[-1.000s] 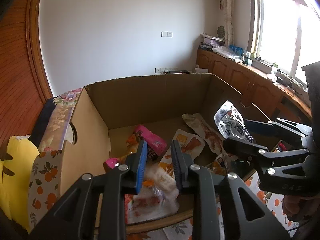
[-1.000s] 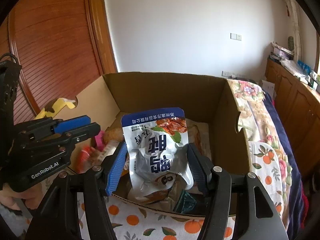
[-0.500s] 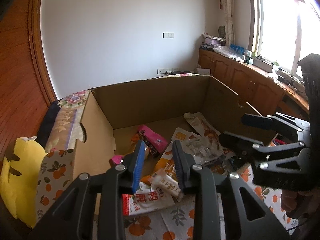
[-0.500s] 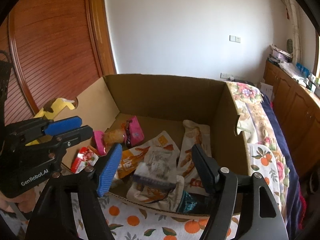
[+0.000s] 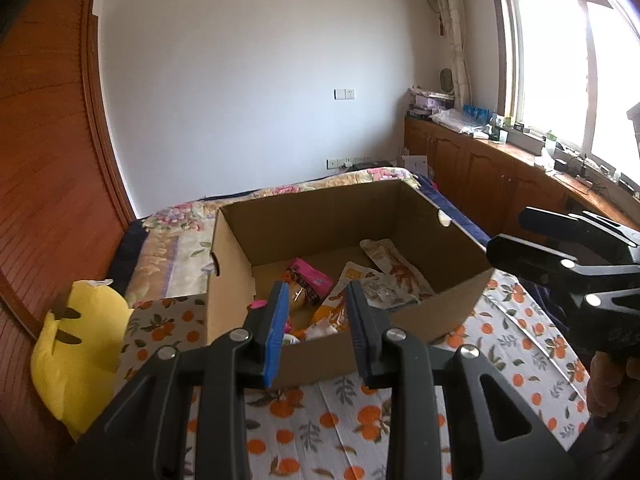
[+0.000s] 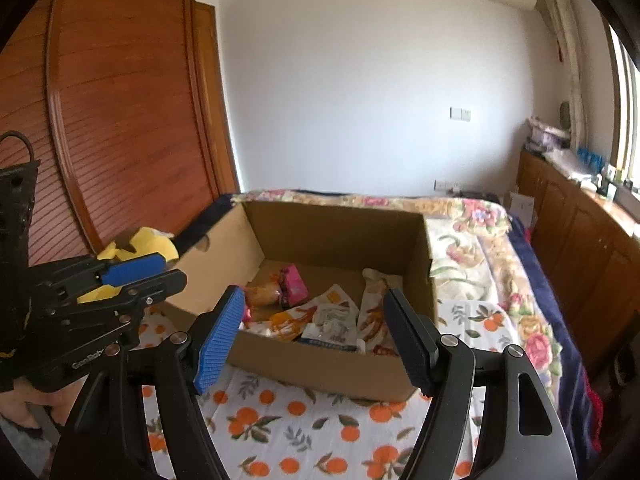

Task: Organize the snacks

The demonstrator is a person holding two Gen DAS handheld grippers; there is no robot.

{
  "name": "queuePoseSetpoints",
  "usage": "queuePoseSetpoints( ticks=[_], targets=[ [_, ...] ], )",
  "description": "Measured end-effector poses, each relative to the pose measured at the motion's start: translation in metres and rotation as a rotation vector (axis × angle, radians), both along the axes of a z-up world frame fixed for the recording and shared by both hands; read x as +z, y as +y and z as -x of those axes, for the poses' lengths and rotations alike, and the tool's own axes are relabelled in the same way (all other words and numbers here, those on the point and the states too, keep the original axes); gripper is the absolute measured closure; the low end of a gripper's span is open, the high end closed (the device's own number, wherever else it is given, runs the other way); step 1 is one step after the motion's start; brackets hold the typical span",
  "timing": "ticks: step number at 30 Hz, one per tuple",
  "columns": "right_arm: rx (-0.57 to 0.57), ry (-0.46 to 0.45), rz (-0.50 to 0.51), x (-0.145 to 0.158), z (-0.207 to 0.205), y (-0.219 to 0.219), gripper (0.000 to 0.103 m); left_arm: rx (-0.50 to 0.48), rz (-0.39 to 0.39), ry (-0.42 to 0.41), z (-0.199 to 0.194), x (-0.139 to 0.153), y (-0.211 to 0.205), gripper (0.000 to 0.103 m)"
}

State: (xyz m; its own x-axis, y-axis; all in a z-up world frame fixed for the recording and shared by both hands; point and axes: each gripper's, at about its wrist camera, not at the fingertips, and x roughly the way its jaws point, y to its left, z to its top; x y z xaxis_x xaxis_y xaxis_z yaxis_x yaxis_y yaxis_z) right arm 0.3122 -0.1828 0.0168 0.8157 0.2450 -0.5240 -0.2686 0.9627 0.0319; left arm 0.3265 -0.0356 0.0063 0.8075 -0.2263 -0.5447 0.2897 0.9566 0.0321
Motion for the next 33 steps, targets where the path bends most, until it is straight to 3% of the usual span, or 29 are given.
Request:
queuePoseSetpoints(
  ticks=[11, 25, 33],
  targets=[
    [-0.011, -0.062, 0.006, 0.026, 0.079, 0.003, 0.029, -0.008, -0.005, -0.065, 0.078, 0.023, 0.003, 0.071],
    [-0.021, -0.074, 0.016, 0.023, 0.145, 0.013, 0.029, 0.012, 0.007, -0.093, 0.149, 0.024, 0.014, 0.069],
    [-0.030, -0.079, 0.006, 0.016, 0.177, 0.011, 0.028, 0.040, 0.004, -0.097, 0.181, 0.017, 0.016, 0.062]
  ],
)
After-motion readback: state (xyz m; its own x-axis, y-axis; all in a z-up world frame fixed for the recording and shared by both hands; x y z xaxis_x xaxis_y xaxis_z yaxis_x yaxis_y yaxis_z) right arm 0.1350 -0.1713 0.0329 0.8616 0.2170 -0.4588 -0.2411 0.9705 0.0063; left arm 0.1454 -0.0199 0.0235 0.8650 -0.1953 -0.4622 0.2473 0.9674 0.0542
